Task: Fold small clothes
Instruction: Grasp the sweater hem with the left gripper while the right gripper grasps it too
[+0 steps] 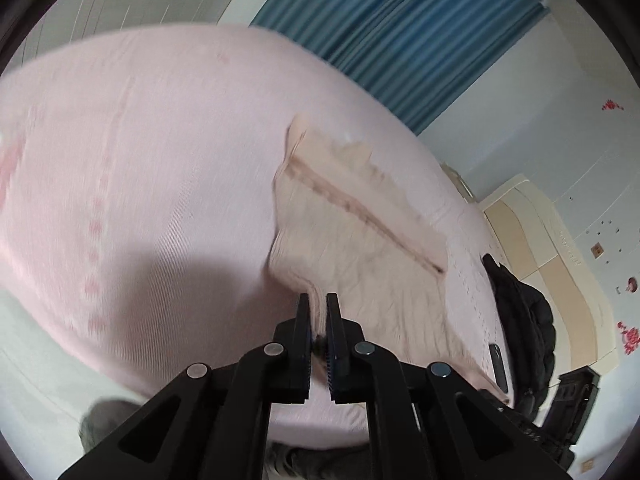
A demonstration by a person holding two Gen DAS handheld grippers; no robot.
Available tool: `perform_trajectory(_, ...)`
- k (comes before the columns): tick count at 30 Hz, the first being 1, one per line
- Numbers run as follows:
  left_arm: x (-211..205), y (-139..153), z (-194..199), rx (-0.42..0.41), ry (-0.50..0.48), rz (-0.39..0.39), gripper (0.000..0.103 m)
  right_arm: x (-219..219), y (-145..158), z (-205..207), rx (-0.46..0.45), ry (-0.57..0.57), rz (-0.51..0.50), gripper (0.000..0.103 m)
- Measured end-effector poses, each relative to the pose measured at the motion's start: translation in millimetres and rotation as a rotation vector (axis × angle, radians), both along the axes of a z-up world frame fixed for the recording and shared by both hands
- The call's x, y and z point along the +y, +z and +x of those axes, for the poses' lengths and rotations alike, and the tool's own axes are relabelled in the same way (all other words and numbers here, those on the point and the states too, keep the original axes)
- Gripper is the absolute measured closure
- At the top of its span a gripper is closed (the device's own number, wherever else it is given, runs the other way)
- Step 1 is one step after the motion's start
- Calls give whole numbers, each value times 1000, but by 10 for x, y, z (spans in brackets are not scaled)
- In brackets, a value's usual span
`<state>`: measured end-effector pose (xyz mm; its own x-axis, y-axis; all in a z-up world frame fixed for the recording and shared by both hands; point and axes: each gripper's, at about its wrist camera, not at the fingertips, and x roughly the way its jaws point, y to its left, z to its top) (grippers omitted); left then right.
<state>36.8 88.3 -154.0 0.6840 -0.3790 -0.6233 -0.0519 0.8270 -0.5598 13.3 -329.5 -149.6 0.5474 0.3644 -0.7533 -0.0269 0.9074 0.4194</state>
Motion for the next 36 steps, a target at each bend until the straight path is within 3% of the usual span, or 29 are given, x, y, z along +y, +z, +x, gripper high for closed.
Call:
perform_trajectory(7, -215, 506, 465, -72, 11, 128, 96, -126, 513, 383, -76, -77, 53, 99)
perform_trajectory(16, -287, 823, 1114, -111, 18, 169, 97, -247, 825, 1108, -116, -146, 132, 99)
perform_trajectory(23, -389, 782, 1677, -124, 8, 179, 97, -419, 759, 1767, -120, -207, 232, 99)
perform_trajectory(36, -601, 276, 2927, -84, 0, 206, 97, -522, 186, 3072, -80, -248, 199, 99)
